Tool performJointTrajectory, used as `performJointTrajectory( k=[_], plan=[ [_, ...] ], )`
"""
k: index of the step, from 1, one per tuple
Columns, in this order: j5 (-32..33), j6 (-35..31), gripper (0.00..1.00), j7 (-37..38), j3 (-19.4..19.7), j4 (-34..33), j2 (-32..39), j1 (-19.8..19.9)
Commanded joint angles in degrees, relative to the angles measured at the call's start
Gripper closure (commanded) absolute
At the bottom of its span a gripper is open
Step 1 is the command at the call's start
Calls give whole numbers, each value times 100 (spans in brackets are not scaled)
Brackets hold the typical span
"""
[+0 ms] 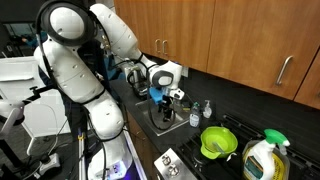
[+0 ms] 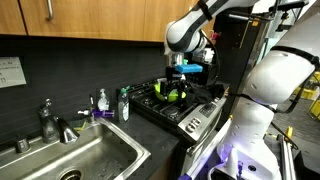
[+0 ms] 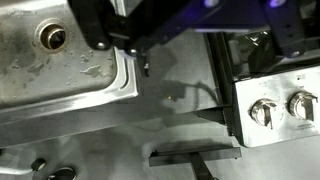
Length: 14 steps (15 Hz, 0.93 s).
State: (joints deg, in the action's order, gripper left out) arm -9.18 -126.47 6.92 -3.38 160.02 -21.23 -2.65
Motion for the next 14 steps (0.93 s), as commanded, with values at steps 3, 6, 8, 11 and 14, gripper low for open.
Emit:
performJointTrajectory(
  k=[3,6,8,11,14],
  plan=[
    [211,-443,0,700,191,-59,78,525],
    [486,-934,0,1106,383,-54,278,1035],
    [550,-1263,0,1384,518,-50,460,1321],
    [420,-1635,0,1547,738,-47,835,1544],
    [111,-1893,0,1358,972,-42,1262,1509]
  ],
)
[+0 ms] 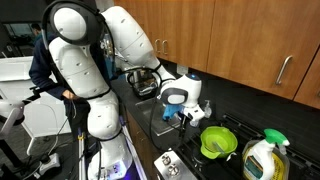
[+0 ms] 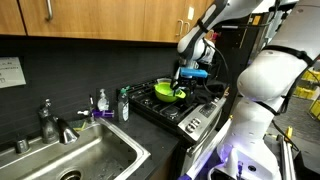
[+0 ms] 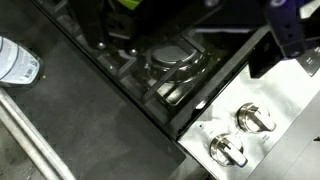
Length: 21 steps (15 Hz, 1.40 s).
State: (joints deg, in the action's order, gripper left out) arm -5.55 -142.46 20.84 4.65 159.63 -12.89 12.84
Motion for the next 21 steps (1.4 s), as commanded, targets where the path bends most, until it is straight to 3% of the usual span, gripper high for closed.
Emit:
performJointTrajectory(
  k=[1,11,18,21],
  plan=[
    [-371,-359,0,-72,221,-1,566,-66],
    [-1448,-490,0,-735,558,-97,1425,-38],
    [-2024,-482,0,-1215,1005,-180,1741,324],
    [-2680,-317,0,-1826,1169,-288,1901,611]
  ],
)
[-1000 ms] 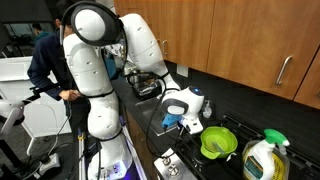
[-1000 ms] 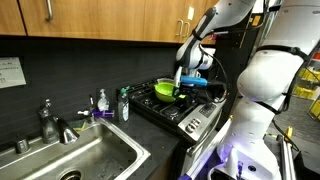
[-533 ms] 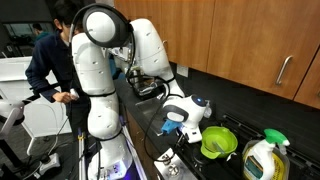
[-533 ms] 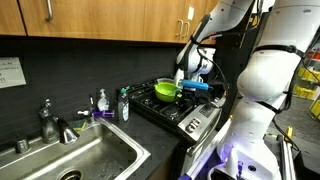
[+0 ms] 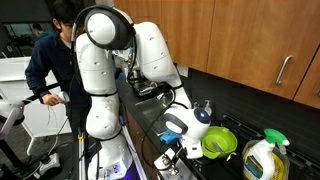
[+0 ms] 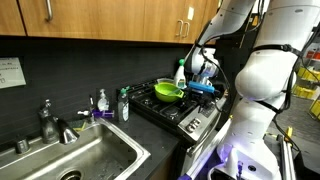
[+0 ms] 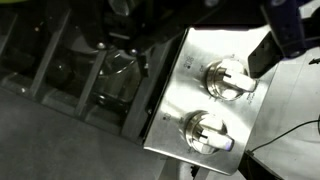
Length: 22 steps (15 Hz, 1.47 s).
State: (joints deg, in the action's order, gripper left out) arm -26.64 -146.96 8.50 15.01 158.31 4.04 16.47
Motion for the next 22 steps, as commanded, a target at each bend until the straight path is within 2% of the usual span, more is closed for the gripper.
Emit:
performJointTrajectory(
  k=[1,5,6,7,8,12,16,18,22],
  plan=[
    [-855,225,0,-856,188,-191,248,370],
    [-2055,777,0,-1716,398,-318,282,791],
    [-2252,909,0,-1918,397,-297,231,795],
    [-2311,828,0,-2098,281,-72,4,632],
    [-2052,781,0,-1834,439,-236,223,689],
    [-2311,874,0,-1903,376,-362,324,628],
    [-2750,1007,0,-1555,768,-1088,664,1013],
    [-3069,934,0,-1454,896,-1415,812,1158],
    [-4111,517,0,-1403,986,-1923,1176,1338]
  ],
)
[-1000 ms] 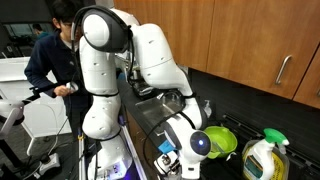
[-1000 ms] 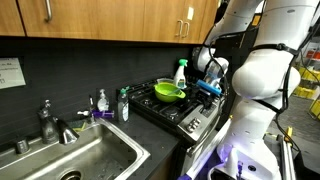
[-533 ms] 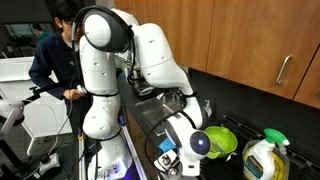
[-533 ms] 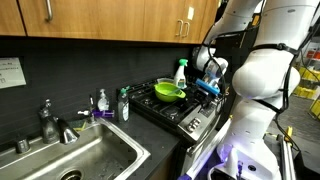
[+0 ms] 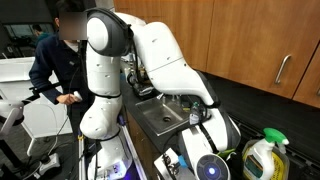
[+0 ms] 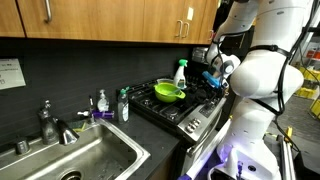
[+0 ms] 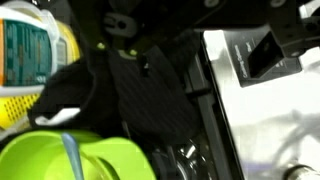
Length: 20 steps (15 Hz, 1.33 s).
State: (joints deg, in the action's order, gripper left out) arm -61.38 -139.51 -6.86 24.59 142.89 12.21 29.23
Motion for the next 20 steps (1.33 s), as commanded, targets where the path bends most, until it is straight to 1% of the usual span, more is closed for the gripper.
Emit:
performJointTrajectory(
  k=[1,5,9,15,17,19,20],
  plan=[
    [-878,-308,0,164,38,-497,459,89],
    [-1659,-606,0,197,76,-856,958,163],
    [-2150,-849,0,319,93,-1195,1618,260],
    [-2167,-833,0,812,84,-1629,2430,534],
    [-2111,-811,0,994,87,-1737,2574,588],
    [-2053,-677,0,1312,109,-1769,2538,648],
    [-2022,-494,0,1462,106,-1773,2492,722]
  ],
)
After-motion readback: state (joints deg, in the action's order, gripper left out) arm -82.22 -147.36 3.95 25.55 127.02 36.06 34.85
